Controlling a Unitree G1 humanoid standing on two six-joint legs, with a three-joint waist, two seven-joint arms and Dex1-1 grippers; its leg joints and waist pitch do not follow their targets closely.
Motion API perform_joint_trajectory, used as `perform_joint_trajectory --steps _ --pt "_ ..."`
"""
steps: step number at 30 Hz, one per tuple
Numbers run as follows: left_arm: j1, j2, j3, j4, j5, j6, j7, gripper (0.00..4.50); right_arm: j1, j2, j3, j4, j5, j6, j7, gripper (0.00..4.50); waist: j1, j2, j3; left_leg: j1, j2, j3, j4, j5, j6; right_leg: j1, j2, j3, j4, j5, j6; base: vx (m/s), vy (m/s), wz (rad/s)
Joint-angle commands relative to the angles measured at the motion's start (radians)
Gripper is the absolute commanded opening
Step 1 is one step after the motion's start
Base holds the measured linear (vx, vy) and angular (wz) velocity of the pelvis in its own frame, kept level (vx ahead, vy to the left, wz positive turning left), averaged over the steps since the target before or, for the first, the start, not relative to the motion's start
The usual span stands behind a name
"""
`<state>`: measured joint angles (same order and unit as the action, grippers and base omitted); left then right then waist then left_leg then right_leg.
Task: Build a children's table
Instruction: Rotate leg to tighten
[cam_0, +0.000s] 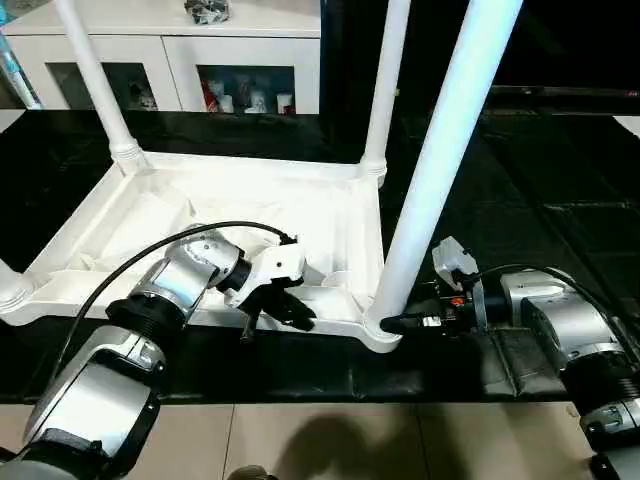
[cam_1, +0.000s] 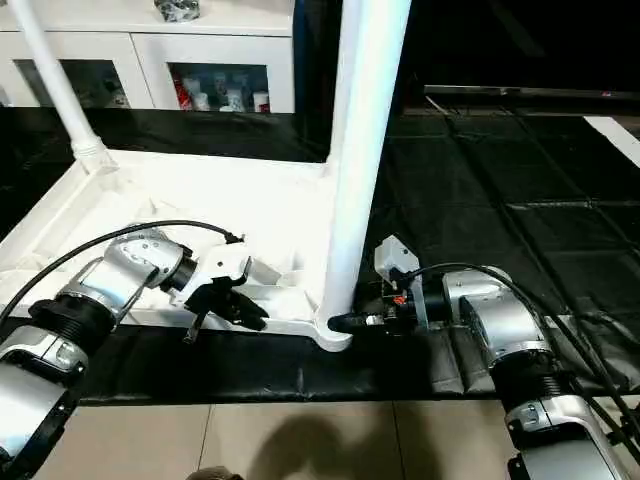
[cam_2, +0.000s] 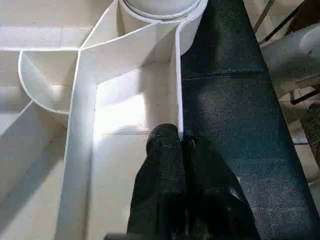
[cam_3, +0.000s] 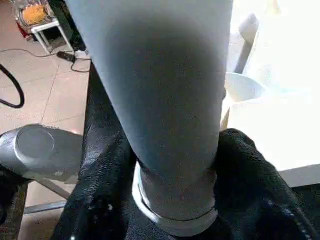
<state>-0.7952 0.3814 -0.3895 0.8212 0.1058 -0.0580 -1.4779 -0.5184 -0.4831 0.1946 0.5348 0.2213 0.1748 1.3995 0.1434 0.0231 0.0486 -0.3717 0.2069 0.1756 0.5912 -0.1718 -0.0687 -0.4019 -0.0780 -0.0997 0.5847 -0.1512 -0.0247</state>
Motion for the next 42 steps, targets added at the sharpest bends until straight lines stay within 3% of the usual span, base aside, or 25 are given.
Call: perform_joint_trajectory --steps 1,10,15,19,22,24,27,29,32,34,35,36,38,42 --pt "-0.014 -0.012 -0.024 -0.007 0.018 -0.021 -0.018 0.0 -0.02 0.002 0.007 0.004 0.001 -0.007 0.021 2.05 -0.01 -0.008 -0.074 0.018 0.031 -0.002 -0.062 -0.194 0.06 0.053 -0.071 0.048 -0.062 -0.278 -0.197 0.0 0.0 0.0" --pt "-0.014 -0.012 -0.024 -0.005 0.019 -0.022 -0.016 0.0 -0.019 0.003 0.007 0.002 0.001 -0.007 0.026 2.01 -0.01 -0.007 -0.075 0.018 0.032 -0.003 -0.062 -0.195 0.061 0.053 -0.071 0.048 -0.062 -0.271 -0.2 0.0 0.0 0.0" --pt "-0.035 -0.087 0.037 0.045 -0.013 0.087 0.127 0.0 0.069 0.068 -0.014 -0.089 0.006 0.058 -0.137 1.98 -0.009 -0.008 -0.068 0.024 0.032 -0.002 -0.066 -0.216 0.054 0.05 -0.071 0.048 -0.07 -0.316 -0.189 0.0 0.0 0.0" --pt "-0.062 -0.123 0.065 0.074 -0.021 0.126 0.209 0.0 0.079 0.141 -0.052 -0.09 0.008 0.108 -0.293 1.96 -0.021 -0.008 -0.063 0.028 0.024 -0.004 -0.068 -0.273 0.026 0.047 -0.072 0.044 -0.089 -0.462 -0.138 0.0 0.0 0.0" --pt "-0.112 -0.197 0.126 0.112 -0.046 0.207 0.355 0.0 0.058 0.261 -0.097 -0.082 0.0 0.161 -0.508 1.96 -0.047 -0.008 -0.061 0.03 0.016 -0.011 -0.069 -0.304 0.003 0.044 -0.073 0.034 -0.101 -0.543 -0.107 0.0 0.0 0.0" --pt "-0.147 -0.252 0.168 0.138 -0.059 0.251 0.467 0.0 0.029 0.347 -0.112 -0.056 -0.035 0.174 -0.67 1.96 -0.058 -0.008 -0.061 0.026 0.013 -0.013 -0.07 -0.301 0.002 0.046 -0.072 0.031 -0.104 -0.547 -0.097 0.0 0.0 0.0" --pt "-0.18 -0.296 0.207 0.169 -0.077 0.273 0.58 0.0 -0.013 0.42 -0.137 -0.006 -0.049 0.176 -0.814 1.96 -0.075 -0.008 -0.069 0.015 0.011 -0.015 -0.071 -0.261 0.015 0.056 -0.072 0.032 -0.098 -0.458 -0.112 0.0 0.0 0.0" --pt "-0.185 -0.302 0.214 0.173 -0.08 0.277 0.595 0.0 -0.02 0.431 -0.14 0.0 -0.052 0.176 -0.833 1.96 -0.077 -0.007 -0.067 0.018 0.012 -0.011 -0.069 -0.255 0.028 0.05 -0.071 0.036 -0.097 -0.422 -0.13 0.0 0.0 0.0" --pt "-0.22 -0.343 0.262 0.2 -0.089 0.279 0.727 0.0 -0.104 0.511 -0.207 0.108 -0.08 0.146 -1.041 1.96 -0.086 -0.006 -0.074 0.014 0.013 -0.01 -0.066 -0.218 0.031 0.053 -0.07 0.039 -0.083 -0.348 -0.168 0.0 0.0 0.0" --pt "-0.22 -0.344 0.262 0.199 -0.085 0.276 0.731 0.0 -0.107 0.515 -0.211 0.112 -0.081 0.139 -1.049 1.96 -0.084 -0.006 -0.077 0.014 0.013 -0.008 -0.065 -0.191 0.041 0.055 -0.069 0.042 -0.076 -0.289 -0.184 0.0 0.0 0.0" --pt "-0.219 -0.339 0.258 0.198 -0.069 0.269 0.73 0.0 -0.106 0.519 -0.22 0.108 -0.081 0.123 -1.045 2.3 -0.079 -0.005 -0.08 0.014 0.014 -0.004 -0.062 -0.149 0.065 0.057 -0.068 0.046 -0.067 -0.196 -0.206 0.0 0.0 0.0" --pt "-0.217 -0.336 0.256 0.197 -0.064 0.266 0.727 0.0 -0.103 0.519 -0.224 0.104 -0.079 0.121 -1.04 2.51 -0.081 -0.006 -0.081 0.011 0.015 -0.005 -0.062 -0.132 0.073 0.059 -0.067 0.047 -0.061 -0.159 -0.215 0.058 -0.006 0.03" --pt "-0.206 -0.318 0.244 0.192 -0.049 0.253 0.701 0.0 -0.087 0.506 -0.228 0.079 -0.069 0.112 -1.013 2.68 -0.079 -0.007 -0.084 0.007 0.015 -0.004 -0.059 -0.073 0.107 0.065 -0.068 0.048 -0.046 -0.046 -0.248 0.052 -0.006 0.01" --pt "-0.185 -0.289 0.229 0.187 -0.04 0.24 0.653 0.0 -0.047 0.457 -0.225 0.036 -0.071 0.079 -0.951 3.1 -0.077 -0.007 -0.081 0.006 0.017 -0.003 -0.059 -0.084 0.13 0.068 -0.07 0.046 -0.046 -0.042 -0.255 0.0 0.0 0.0"
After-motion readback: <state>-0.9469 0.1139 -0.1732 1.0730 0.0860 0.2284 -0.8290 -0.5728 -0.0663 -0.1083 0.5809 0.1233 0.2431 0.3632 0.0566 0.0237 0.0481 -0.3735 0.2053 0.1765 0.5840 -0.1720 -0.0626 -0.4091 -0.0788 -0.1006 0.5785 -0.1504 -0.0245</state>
